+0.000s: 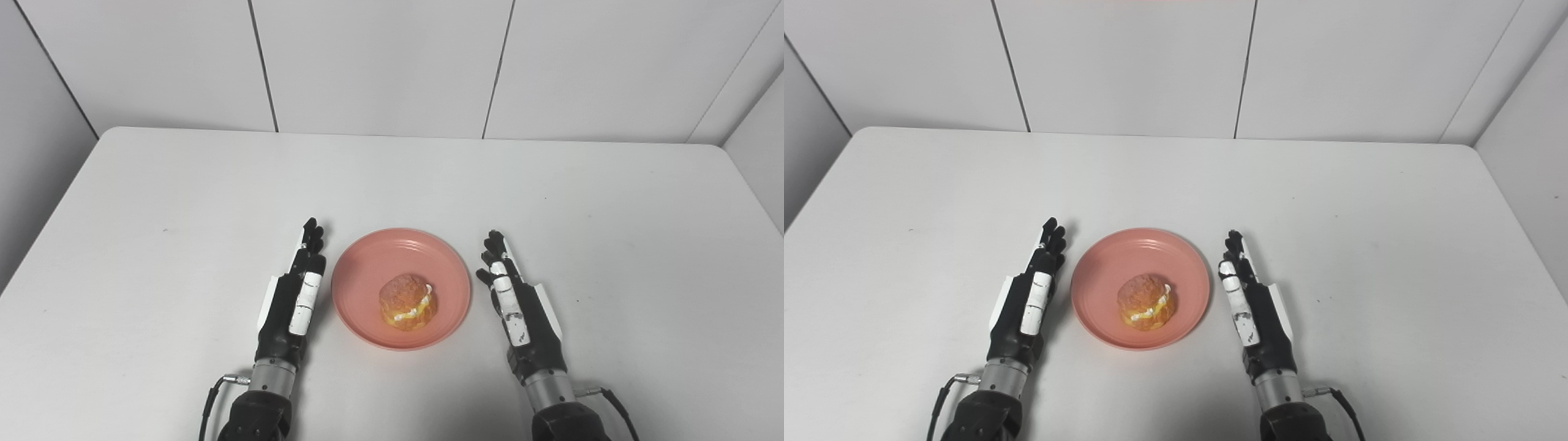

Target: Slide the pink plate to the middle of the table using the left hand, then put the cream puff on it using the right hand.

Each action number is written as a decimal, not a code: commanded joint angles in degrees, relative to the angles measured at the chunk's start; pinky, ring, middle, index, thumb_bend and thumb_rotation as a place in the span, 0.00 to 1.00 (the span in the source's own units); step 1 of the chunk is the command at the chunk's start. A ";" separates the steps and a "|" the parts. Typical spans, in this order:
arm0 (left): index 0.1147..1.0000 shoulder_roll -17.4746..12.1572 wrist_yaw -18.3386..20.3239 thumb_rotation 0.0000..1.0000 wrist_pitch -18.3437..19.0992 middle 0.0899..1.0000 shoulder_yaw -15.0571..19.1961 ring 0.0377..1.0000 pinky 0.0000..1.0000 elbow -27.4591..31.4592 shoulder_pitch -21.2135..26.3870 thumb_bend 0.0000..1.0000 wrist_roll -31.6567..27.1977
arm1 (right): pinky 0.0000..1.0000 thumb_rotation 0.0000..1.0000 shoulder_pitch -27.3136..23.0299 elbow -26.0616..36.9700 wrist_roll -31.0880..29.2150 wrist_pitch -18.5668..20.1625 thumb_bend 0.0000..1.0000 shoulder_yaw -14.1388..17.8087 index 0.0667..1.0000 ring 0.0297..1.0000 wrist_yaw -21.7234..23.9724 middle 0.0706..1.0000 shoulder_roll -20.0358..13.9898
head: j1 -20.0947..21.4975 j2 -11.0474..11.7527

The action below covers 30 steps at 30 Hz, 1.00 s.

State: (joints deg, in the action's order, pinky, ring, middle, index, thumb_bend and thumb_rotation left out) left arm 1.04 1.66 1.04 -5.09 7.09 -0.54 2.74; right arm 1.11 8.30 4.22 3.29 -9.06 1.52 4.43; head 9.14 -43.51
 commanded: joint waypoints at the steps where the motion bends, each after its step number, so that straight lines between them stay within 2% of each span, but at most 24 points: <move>1: 1.00 0.22 0.63 1.00 -0.36 1.00 -0.09 1.00 1.00 0.87 0.67 0.74 -0.67 | 1.00 1.00 -0.29 0.10 1.04 -3.25 0.63 -0.31 1.00 1.00 -0.73 1.00 0.45 | -0.06 -0.05; 7: 1.00 -0.21 0.97 1.00 -0.63 1.00 -0.16 1.00 1.00 0.50 0.65 0.74 -1.85 | 1.00 1.00 -0.63 -0.87 2.46 -4.58 0.61 -0.45 1.00 1.00 -1.75 1.00 0.90 | 0.21 -0.01; 13: 1.00 -0.58 1.36 1.00 0.38 1.00 -0.24 1.00 1.00 0.98 0.49 0.74 -2.03 | 1.00 1.00 -1.20 -0.61 2.20 -3.56 0.63 -0.08 1.00 1.00 -1.96 1.00 1.22 | 0.31 -0.03; 16: 1.00 -0.72 1.70 1.00 0.39 1.00 -0.14 1.00 1.00 0.65 0.58 0.74 -2.43 | 1.00 1.00 -1.38 -0.36 2.89 -3.29 0.61 -0.18 1.00 1.00 -2.18 1.00 1.23 | 0.21 -0.17; 26: 1.00 -0.78 1.76 1.00 1.37 1.00 -0.33 1.00 1.00 1.32 0.50 0.74 -2.57 | 1.00 0.98 -1.74 -0.49 3.23 -4.13 0.59 -0.22 1.00 1.00 -2.24 1.00 1.20 | 0.08 -0.19; 30: 1.00 -0.76 1.81 1.00 0.69 1.00 -0.33 1.00 1.00 1.03 0.61 0.74 -2.74 | 1.00 0.98 -2.04 -0.79 3.37 -4.98 0.58 -0.42 1.00 1.00 -1.94 1.00 0.68 | 0.08 -0.19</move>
State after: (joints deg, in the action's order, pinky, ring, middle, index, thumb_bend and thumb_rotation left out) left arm 0.29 2.63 1.73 -5.02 7.27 -0.53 0.29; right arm 0.38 6.70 7.59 1.14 -9.34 -0.50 5.04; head 9.23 -43.68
